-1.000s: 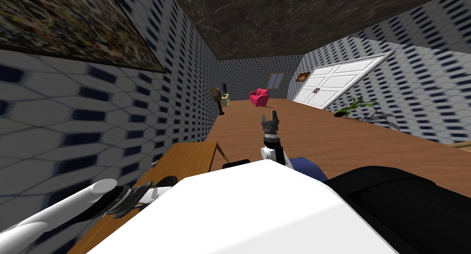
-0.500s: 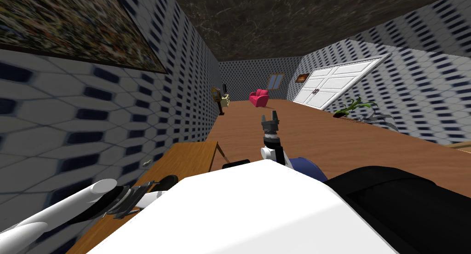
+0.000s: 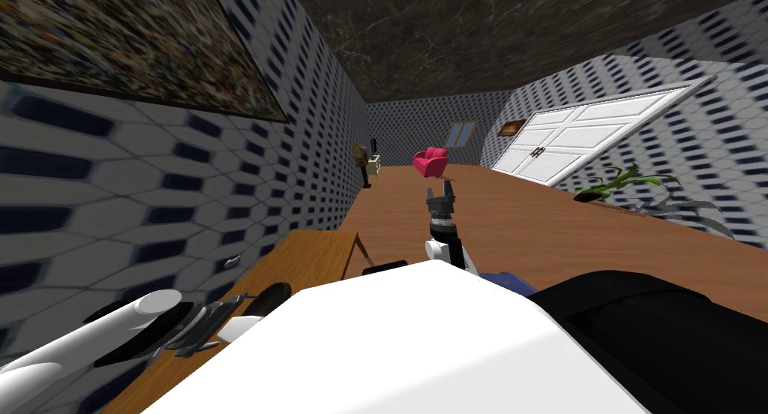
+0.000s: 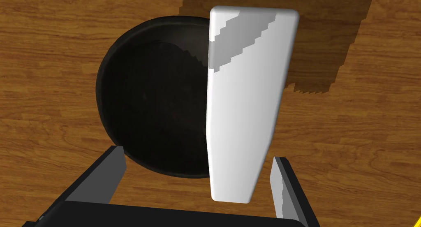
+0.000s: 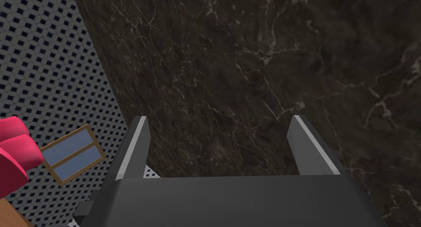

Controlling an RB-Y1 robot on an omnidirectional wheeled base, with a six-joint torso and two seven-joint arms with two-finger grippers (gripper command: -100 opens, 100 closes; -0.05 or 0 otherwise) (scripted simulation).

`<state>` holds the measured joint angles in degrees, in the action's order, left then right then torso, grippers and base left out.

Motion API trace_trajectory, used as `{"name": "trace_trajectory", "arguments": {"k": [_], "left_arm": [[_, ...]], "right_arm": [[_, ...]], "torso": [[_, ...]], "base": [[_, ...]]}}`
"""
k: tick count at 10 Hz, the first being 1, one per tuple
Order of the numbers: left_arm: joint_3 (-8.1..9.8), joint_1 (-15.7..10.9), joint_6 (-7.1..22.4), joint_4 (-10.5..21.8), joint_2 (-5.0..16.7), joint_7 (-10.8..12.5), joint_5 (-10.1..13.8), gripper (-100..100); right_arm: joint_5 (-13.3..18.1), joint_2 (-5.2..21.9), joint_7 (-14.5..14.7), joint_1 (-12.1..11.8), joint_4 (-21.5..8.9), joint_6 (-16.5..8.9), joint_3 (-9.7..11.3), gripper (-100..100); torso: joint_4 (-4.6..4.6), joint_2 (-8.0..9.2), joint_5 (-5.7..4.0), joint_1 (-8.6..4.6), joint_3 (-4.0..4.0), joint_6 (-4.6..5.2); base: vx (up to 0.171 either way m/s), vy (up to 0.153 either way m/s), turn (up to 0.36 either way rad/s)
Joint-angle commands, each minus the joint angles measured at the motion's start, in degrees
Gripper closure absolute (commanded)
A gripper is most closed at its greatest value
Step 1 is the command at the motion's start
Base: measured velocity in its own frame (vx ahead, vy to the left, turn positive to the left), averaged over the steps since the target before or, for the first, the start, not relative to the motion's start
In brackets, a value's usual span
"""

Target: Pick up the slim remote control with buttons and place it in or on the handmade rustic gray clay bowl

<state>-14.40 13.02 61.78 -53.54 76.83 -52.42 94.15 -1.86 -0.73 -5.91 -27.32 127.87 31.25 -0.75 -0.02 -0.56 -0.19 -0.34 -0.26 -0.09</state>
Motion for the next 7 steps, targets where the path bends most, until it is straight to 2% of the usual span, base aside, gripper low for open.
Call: {"name": "trace_trajectory", "arguments": {"k": [1, 6, 7], "left_arm": [[1.27, -0.1, 1.5, 0.4, 0.5, -2.4, -0.2, -100], [5.16, -0.2, 5.7, 1.4, 2.1, -9.3, -0.8, -100], [4.53, -0.3, 4.9, 1.4, 1.6, -8.4, -0.9, -100]], "right_arm": [[0.0, 0.0, 0.0, 0.0, 0.0, 0.0, 0.0, 0], [0.0, 0.0, 0.0, 0.0, 0.0, 0.0, 0.0, 0], [0.0, 0.0, 0.0, 0.0, 0.0, 0.0, 0.0, 0]], "torso": [[0.0, 0.0, 0.0, 0.0, 0.0, 0.0], [0.0, 0.05, 0.0, -0.01, 0.02, 0.02], [0.0, 0.0, 0.01, 0.0, 0.0, 0.03]], "base": [[0.126, -0.047, 0.209], [0.121, -0.046, 0.205], [0.062, -0.027, 0.037]]}}
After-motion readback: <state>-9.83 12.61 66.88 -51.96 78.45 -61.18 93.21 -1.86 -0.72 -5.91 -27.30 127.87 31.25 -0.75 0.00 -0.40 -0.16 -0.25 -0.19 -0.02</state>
